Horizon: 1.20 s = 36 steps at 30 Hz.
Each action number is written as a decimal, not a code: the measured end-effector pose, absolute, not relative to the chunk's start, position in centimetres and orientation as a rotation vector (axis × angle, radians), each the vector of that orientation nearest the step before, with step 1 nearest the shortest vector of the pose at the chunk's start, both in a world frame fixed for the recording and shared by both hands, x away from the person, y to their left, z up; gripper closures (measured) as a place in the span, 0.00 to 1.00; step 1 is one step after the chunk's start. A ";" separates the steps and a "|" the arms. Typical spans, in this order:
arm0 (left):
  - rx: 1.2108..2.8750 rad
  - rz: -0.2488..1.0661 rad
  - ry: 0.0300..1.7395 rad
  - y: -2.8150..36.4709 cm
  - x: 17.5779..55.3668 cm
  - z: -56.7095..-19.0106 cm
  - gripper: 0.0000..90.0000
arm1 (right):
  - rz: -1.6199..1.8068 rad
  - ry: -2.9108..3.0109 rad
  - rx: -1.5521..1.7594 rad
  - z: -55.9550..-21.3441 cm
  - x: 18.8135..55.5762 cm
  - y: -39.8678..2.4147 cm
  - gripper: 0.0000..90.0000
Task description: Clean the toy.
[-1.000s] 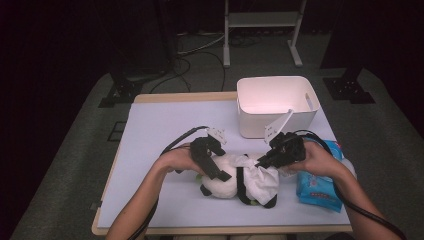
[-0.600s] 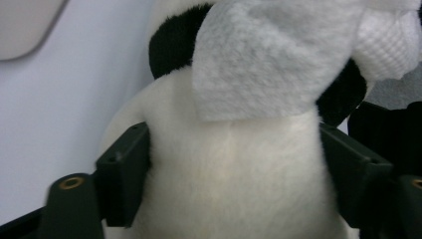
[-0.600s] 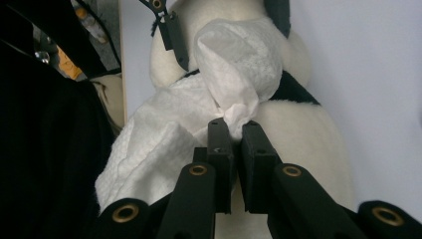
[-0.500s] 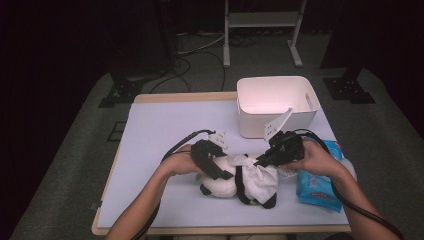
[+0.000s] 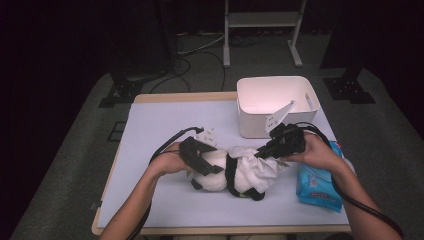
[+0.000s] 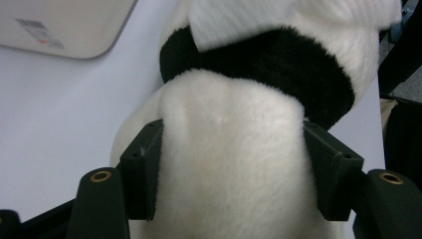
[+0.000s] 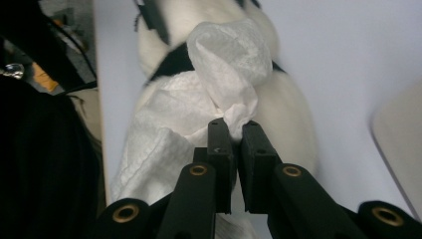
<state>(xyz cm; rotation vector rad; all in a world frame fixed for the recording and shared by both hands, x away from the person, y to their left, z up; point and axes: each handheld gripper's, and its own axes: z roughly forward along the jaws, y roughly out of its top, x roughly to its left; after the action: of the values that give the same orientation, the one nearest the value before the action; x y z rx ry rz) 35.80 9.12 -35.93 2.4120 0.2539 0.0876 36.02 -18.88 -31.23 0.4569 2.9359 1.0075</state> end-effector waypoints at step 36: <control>2.369 -0.048 0.396 11.7 35.8 -36.6 0.07 | 1.043 2.964 0.418 -34.0 35.0 -18.5 0.93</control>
<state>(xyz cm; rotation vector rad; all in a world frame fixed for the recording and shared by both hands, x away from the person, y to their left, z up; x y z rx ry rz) 35.83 11.67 -36.60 2.3691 0.3958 -0.0482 35.04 -18.53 -33.97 0.4178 2.9635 1.0428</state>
